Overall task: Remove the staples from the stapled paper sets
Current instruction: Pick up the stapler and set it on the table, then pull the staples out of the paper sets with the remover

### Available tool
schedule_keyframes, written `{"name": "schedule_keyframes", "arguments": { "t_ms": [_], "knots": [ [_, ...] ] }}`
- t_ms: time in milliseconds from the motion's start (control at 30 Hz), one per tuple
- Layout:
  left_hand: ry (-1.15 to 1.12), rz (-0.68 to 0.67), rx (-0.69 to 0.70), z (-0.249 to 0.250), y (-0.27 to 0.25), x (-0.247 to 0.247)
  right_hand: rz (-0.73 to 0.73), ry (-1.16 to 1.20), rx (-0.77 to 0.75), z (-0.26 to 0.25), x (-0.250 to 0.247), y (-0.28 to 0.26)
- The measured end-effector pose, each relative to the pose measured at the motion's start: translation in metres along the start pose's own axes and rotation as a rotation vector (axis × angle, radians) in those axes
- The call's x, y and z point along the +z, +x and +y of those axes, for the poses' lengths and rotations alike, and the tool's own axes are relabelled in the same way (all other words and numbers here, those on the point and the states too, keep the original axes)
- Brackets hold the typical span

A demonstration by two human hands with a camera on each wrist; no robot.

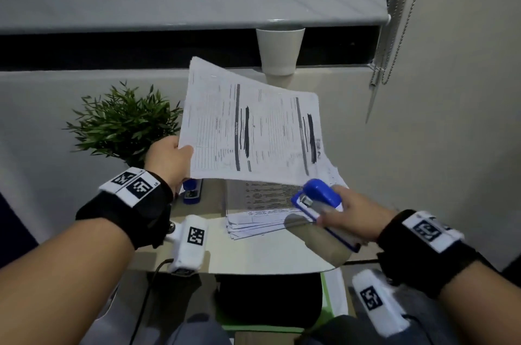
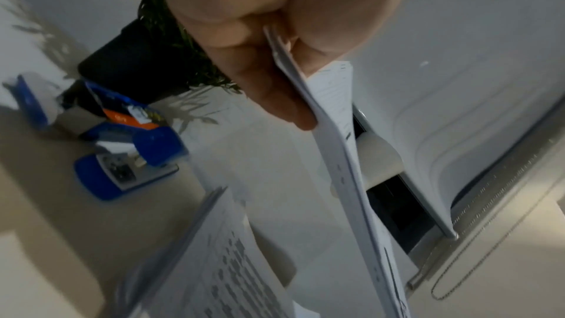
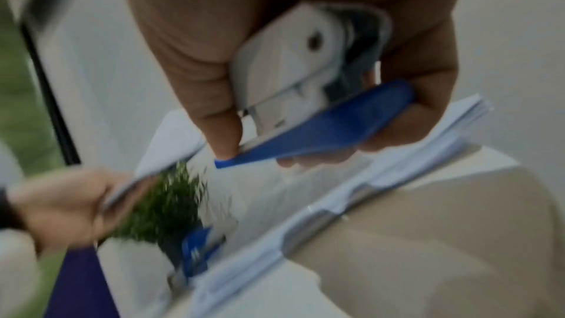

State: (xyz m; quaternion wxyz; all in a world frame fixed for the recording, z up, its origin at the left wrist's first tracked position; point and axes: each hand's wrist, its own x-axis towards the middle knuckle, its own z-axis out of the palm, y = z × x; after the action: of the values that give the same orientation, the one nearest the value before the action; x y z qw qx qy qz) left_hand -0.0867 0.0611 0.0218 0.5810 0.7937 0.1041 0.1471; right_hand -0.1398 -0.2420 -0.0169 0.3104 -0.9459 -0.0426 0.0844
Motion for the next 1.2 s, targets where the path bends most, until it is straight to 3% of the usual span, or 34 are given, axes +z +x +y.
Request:
{"name": "schedule_keyframes", "arguments": {
  "t_ms": [100, 167, 267, 367, 600, 733, 867, 1200],
  "knots": [
    [0.141, 0.04, 0.087, 0.006, -0.005, 0.0, 0.058, 0.543, 0.076, -0.008, -0.027, -0.008],
    [0.154, 0.05, 0.131, 0.015, -0.006, 0.003, 0.035, 0.778, 0.103, -0.017, -0.044, -0.012],
    [0.128, 0.038, 0.217, 0.038, -0.009, 0.006, 0.031, 0.629, 0.03, -0.032, -0.068, -0.02],
    [0.08, 0.059, 0.291, 0.068, -0.009, 0.003, 0.187, 0.438, -0.109, -0.044, -0.091, -0.022],
    [0.235, -0.032, 0.498, 0.122, -0.02, -0.013, 0.531, 0.596, -0.31, -0.071, -0.117, -0.02],
    [0.37, -0.088, 0.487, 0.131, -0.025, -0.018, 0.52, 0.609, -0.329, -0.085, -0.12, -0.02],
    [0.368, -0.177, 0.436, 0.125, -0.026, -0.02, 0.477, 0.638, -0.322, -0.092, -0.12, -0.018],
    [0.325, -0.359, 0.352, 0.079, -0.047, 0.003, 0.575, 0.867, -0.295, -0.09, -0.109, -0.005]
  ]
}}
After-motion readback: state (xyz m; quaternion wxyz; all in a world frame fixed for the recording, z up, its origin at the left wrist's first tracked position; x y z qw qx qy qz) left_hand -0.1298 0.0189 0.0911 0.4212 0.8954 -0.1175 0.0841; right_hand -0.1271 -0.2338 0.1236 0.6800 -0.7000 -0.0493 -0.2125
